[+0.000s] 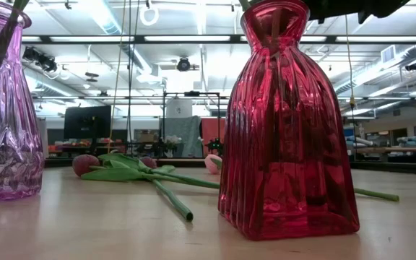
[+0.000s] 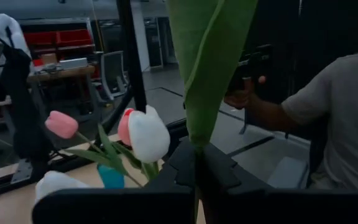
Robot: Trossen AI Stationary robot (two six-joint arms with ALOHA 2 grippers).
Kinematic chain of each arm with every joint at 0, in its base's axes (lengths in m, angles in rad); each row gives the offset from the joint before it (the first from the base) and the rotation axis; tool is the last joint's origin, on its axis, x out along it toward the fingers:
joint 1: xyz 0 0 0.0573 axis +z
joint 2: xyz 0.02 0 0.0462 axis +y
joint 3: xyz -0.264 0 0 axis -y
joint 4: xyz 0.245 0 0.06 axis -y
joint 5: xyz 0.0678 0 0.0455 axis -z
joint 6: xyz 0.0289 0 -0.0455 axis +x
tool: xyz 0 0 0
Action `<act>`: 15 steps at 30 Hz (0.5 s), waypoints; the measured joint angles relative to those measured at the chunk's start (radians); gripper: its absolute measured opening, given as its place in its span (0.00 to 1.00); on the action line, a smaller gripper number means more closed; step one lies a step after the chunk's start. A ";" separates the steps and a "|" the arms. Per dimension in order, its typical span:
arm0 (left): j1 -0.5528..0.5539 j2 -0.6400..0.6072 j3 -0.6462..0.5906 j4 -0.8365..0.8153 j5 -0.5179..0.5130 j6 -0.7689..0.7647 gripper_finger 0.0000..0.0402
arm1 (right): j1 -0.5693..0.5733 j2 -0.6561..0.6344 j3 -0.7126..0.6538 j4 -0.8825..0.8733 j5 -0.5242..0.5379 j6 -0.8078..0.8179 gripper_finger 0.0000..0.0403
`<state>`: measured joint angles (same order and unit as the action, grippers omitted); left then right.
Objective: Sort flowers into vase by color
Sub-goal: Put the white flower into the pink vase
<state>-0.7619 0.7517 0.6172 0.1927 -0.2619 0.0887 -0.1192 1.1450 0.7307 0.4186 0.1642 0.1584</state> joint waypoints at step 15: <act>-0.013 0.007 -0.142 0.188 -0.037 -0.033 0.02 | 0.000 0.000 0.000 0.015 0.000 0.000 0.53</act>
<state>-0.7746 0.7583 0.4752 0.3809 -0.2987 0.0554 -0.1192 1.1450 0.7307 0.4332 0.1642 0.1585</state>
